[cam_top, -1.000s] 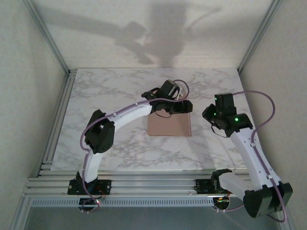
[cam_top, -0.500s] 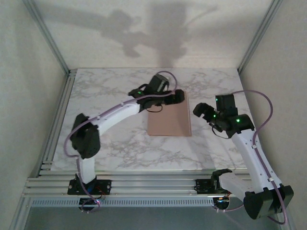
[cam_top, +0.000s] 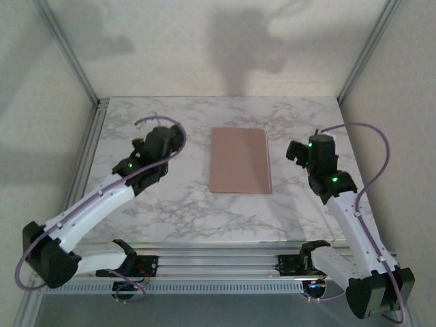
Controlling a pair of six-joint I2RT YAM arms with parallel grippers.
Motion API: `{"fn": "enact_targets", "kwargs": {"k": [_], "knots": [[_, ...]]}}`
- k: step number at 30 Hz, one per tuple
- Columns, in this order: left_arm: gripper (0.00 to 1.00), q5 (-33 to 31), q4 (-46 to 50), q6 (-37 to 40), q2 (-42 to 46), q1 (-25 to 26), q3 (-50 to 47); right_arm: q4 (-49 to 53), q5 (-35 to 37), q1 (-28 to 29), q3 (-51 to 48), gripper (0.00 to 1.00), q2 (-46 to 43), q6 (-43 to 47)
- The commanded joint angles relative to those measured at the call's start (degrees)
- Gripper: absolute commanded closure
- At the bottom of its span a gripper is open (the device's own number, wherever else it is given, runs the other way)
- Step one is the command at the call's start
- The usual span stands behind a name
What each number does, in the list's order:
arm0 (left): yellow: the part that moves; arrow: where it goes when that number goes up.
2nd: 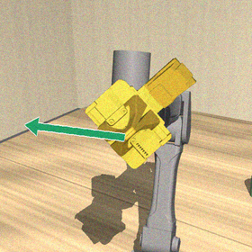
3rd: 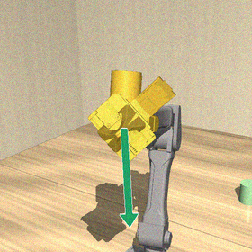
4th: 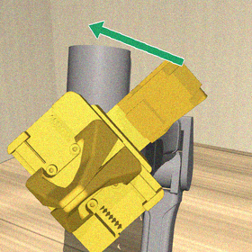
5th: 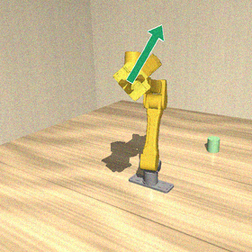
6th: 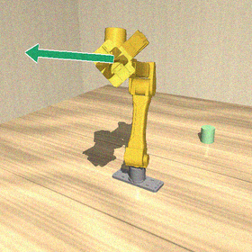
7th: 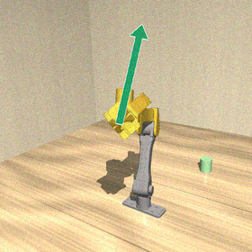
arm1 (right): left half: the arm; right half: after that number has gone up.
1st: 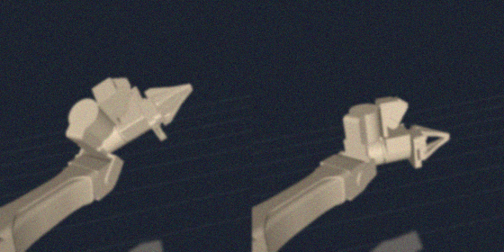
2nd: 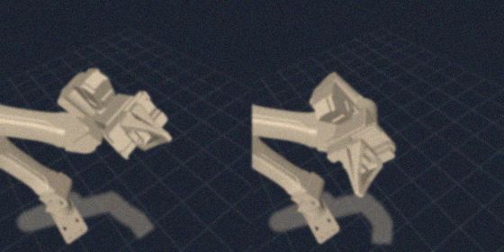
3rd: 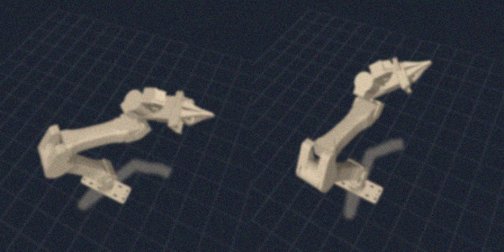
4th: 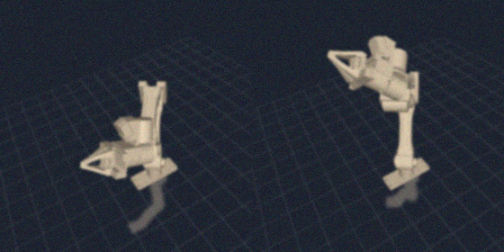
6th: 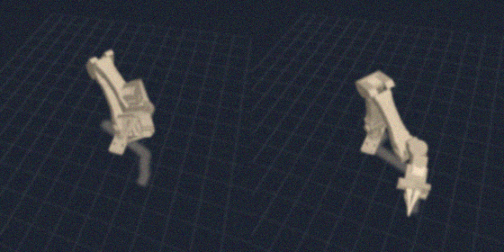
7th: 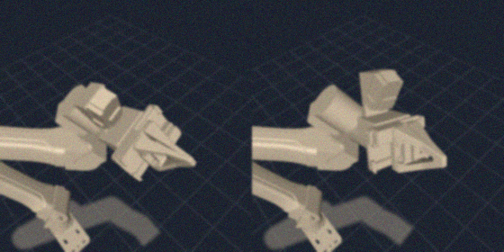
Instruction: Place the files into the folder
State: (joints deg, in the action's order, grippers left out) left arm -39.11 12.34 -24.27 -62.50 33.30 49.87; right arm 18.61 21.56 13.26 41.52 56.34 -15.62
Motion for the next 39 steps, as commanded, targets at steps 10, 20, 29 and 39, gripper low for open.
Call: {"fn": "enact_targets", "kwargs": {"k": [10,20,29,39], "knots": [[0.00,-1.2,-17.5,8.7,23.5,-9.5,-29.8,-47.2,-5.4,-3.4,-19.5,0.01,16.4,11.0],[0.01,9.7,-29.1,12.8,24.7,-19.4,-38.0,-70.9,-16.2,-7.6,-21.4,0.01,31.4,16.3],[0.00,20.3,-48.4,14.9,6.8,-29.2,-36.9,-65.3,-15.1,-9.0,-18.8,0.01,31.6,14.3],[0.01,28.9,-66.6,15.6,-18.7,-35.0,-30.7,-65.5,-15.1,-9.1,-18.8,0.01,31.7,14.3]]}}
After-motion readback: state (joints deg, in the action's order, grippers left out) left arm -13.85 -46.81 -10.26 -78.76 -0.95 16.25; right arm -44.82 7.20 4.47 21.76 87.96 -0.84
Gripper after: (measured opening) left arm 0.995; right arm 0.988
